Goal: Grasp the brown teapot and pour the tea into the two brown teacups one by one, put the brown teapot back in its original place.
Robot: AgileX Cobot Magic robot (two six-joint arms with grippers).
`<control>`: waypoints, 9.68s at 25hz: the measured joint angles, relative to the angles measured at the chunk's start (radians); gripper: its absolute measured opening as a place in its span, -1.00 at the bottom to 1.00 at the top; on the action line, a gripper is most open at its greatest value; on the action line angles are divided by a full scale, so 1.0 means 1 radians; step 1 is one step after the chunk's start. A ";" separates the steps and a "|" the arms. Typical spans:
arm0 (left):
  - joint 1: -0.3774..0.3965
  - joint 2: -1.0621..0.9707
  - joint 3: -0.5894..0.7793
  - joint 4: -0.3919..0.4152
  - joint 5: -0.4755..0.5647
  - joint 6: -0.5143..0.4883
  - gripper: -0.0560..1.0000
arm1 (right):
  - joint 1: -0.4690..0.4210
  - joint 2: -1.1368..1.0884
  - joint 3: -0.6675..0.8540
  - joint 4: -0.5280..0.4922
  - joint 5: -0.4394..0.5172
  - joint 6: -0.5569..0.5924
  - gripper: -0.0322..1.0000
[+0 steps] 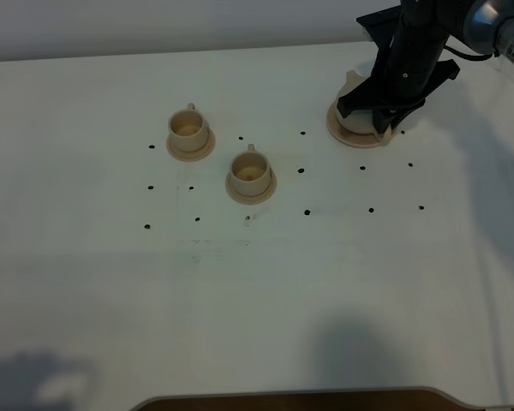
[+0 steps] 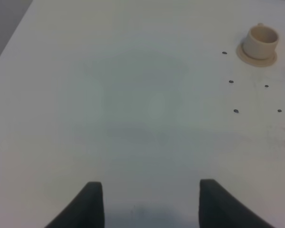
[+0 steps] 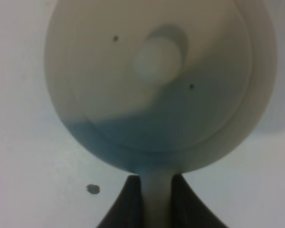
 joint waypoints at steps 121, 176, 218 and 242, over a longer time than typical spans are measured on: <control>0.000 0.003 0.000 0.000 0.000 0.000 0.03 | 0.542 0.054 -0.002 -1.133 -0.246 -0.324 -0.72; 0.000 0.003 0.000 0.000 0.000 -0.001 0.03 | 0.547 0.054 -0.002 -1.020 -0.254 -0.198 -0.72; 0.000 0.003 0.000 0.000 0.000 0.000 0.03 | 0.338 -0.018 -0.002 -0.164 -0.323 -0.153 -0.72; 0.000 0.003 0.000 0.000 0.000 -0.001 0.03 | 0.389 -0.369 0.307 -0.145 -0.225 -0.107 -0.72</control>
